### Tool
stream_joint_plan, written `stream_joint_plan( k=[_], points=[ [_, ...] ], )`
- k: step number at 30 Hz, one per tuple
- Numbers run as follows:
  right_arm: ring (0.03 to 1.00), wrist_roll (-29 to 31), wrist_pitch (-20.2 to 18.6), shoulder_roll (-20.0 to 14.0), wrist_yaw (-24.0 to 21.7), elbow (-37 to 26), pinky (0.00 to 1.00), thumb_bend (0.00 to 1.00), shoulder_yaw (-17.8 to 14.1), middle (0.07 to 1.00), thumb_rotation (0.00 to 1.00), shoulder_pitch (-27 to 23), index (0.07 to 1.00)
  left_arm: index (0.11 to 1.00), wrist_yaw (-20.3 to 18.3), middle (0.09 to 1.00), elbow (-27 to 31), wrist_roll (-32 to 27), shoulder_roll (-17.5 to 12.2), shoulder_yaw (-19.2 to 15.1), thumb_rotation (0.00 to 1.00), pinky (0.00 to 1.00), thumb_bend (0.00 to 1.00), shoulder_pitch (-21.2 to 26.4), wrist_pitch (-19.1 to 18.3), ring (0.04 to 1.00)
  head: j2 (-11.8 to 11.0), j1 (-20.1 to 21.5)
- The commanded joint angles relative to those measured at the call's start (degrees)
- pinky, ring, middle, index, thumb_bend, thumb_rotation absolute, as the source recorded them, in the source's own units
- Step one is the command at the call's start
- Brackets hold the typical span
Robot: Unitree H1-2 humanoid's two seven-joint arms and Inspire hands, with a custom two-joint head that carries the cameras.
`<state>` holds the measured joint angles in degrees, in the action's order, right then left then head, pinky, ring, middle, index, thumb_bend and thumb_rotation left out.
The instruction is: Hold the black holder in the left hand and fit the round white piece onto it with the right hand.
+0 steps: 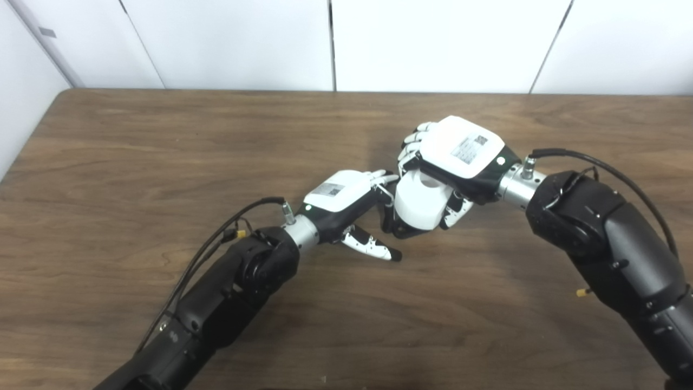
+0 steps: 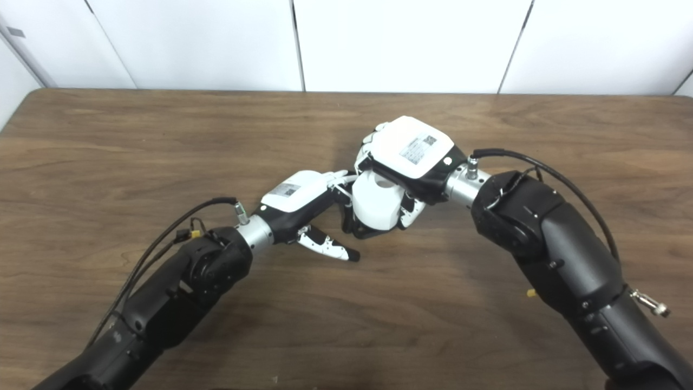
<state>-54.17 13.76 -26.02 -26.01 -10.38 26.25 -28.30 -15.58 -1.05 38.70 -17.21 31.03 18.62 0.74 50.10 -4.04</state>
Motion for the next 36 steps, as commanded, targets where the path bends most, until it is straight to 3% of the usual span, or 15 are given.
stream_joint_plan(
  k=[1,4,10,20,21,22,23,32,36],
  points=[
    [0.81,0.03,1.78,-0.17,-1.35,0.27,0.81,0.53,1.39,0.714,0.14,0.17,0.481,0.482,-3.99,0.941,-1.66,0.6,-0.38,1.72,0.07,0.92,0.52,-1.9,-0.94,0.98,0.02,-0.03],
    [0.803,0.56,2.22,-0.01,-1.43,-0.44,0.79,0.53,1.79,0.708,0.14,0.55,0.481,0.482,-3.74,0.942,-1.85,0.9,-0.37,1.57,0.07,0.92,0.52,-1.82,-1.11,0.977,-0.02,0.1],
    [0.813,1.72,1.24,0.52,-2.38,-2.19,0.84,0.53,2.11,0.706,0.14,1.0,0.482,0.484,-2.7,0.933,-1.62,4.01,-0.16,1.47,0.07,0.92,0.52,-1.95,-2.71,0.981,-0.03,0.12],
    [0.812,1.93,1.91,0.32,-2.62,-2.23,0.82,0.53,2.17,0.709,0.14,0.4,0.481,0.492,-3.07,0.952,-0.1,13.13,1.23,0.97,0.08,0.88,0.52,-2.53,-10.47,0.976,0.27,0.03],
    [0.813,1.79,1.91,0.3,-2.62,-2.17,0.82,0.53,2.18,0.709,0.14,0.38,0.481,0.531,-2.95,0.947,-0.01,13.68,1.44,0.75,0.16,0.87,0.74,-2.68,-10.88,0.971,0.27,0.03],
    [0.813,1.7,1.93,0.28,-2.61,-2.13,0.82,0.53,2.18,0.709,0.14,0.38,0.481,0.554,-2.93,0.944,0.11,14.23,1.65,0.59,0.21,0.86,0.87,-2.8,-11.31,0.966,0.27,0.03],
    [0.813,1.68,1.98,0.26,-2.56,-2.1,0.82,0.53,2.17,0.709,0.14,0.38,0.481,0.562,-2.92,0.942,0.18,14.69,1.83,0.48,0.23,0.85,0.92,-2.89,-11.63,0.963,0.27,0.03],
    [0.809,1.69,2.39,0.27,-2.14,-1.69,0.82,0.53,2.1,0.706,0.14,0.23,0.481,0.579,-3.86,0.943,0.29,16.21,2.76,-0.33,0.23,0.85,0.95,-3.21,-12.27,0.962,0.32,0.05],
    [0.806,1.67,2.3,0.35,-2.29,-1.78,0.82,0.53,2.06,0.706,0.14,0.28,0.481,0.59,-3.68,0.953,0.2,14.14,2.46,-0.39,0.22,0.85,0.94,-3.18,-10.08,0.965,0.25,0.06]
  ],
)
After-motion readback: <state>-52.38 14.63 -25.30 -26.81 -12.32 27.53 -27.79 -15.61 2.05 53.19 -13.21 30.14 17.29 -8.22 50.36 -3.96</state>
